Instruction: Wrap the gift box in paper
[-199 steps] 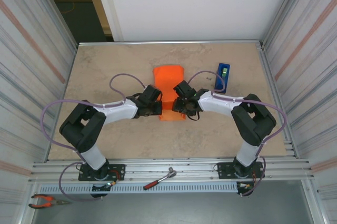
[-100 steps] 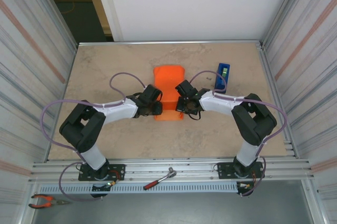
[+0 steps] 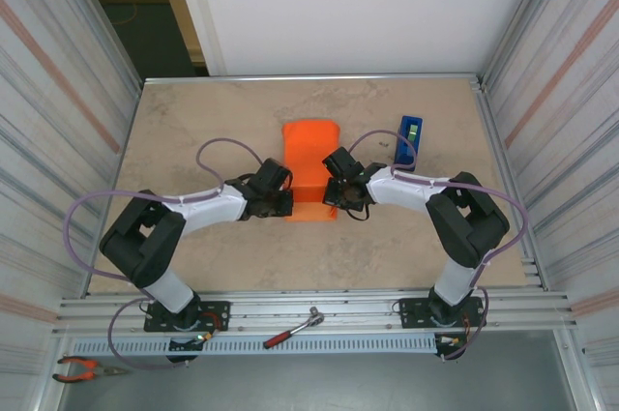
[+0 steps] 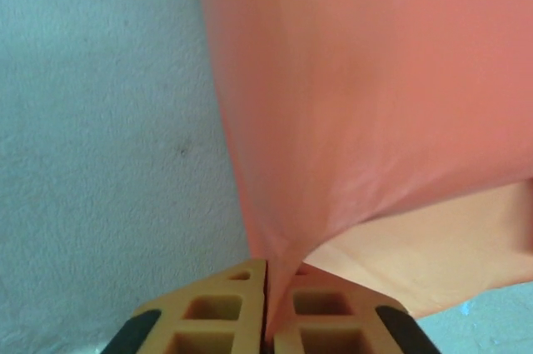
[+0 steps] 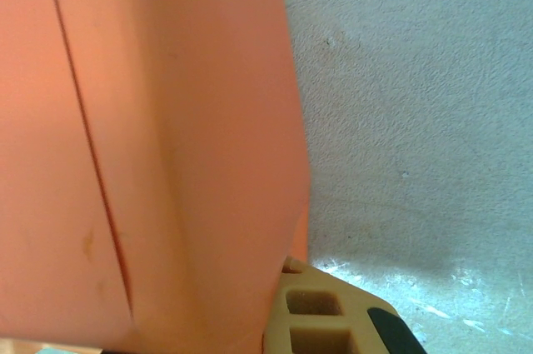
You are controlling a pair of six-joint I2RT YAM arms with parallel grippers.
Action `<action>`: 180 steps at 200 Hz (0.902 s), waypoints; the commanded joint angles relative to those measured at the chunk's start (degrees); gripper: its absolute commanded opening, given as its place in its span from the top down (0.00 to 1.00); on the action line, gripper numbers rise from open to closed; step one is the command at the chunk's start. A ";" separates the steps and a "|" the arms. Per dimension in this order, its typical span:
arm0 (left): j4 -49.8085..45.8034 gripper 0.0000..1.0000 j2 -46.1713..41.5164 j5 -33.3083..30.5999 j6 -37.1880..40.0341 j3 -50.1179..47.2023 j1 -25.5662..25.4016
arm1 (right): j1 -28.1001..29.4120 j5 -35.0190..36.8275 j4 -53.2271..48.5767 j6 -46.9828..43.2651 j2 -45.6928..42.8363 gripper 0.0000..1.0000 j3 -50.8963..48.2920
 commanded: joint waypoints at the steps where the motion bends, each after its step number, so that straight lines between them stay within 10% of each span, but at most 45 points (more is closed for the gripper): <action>1: 0.62 0.81 -0.70 0.07 -0.91 -0.45 -0.57 | 0.14 -0.15 -1.06 -0.15 -1.09 1.00 -1.06; 29: -0.60 0.56 -0.65 -0.57 -1.13 0.12 -0.66 | 0.18 -0.10 -1.01 -0.02 -1.31 1.00 -1.27; 52: -0.73 0.99 -0.73 0.11 -0.87 0.07 -0.77 | 0.32 -0.15 -0.86 0.07 -1.36 1.00 -1.31; 73: -0.75 1.00 -0.99 0.15 -1.02 0.06 -0.75 | 0.37 -0.13 -0.85 0.20 -1.39 1.00 -1.26; 102: -1.35 0.52 -0.49 1.07 -1.13 0.58 -0.88 | 0.47 -0.15 -1.01 0.13 -1.38 1.00 -1.29; 106: -1.40 0.55 -0.39 1.47 -1.08 0.67 -0.86 | 0.51 -0.16 -0.93 0.11 -1.43 1.00 -1.25; 115: -1.19 1.00 -0.20 2.25 -0.70 0.82 -0.88 | 0.66 -0.20 -0.94 0.07 -1.36 1.00 -1.23; 132: -1.47 1.00 -0.19 2.05 -0.99 0.88 -1.01 | 0.59 -0.19 -1.04 0.07 -1.44 1.00 -1.22; 144: -1.90 0.64 -0.20 1.95 -1.38 1.07 -1.01 | 0.68 -0.16 -1.10 0.07 -1.53 1.00 -1.13; 156: -2.19 0.52 -0.03 2.60 -1.39 1.29 -1.01 | 0.75 -0.11 -1.25 0.07 -1.62 1.00 -1.24; 161: -2.16 0.59 0.06 3.04 -1.26 1.42 -1.03 | 0.71 -0.15 -1.19 0.07 -1.67 1.00 -1.17; 169: -1.86 0.99 0.17 3.72 -0.80 1.32 -1.01 | 0.76 -0.12 -1.28 0.07 -1.70 1.00 -1.18; 180: -1.81 1.00 -0.02 3.67 -0.77 1.17 -1.01 | 0.69 -0.08 -1.38 0.07 -1.68 1.00 -1.13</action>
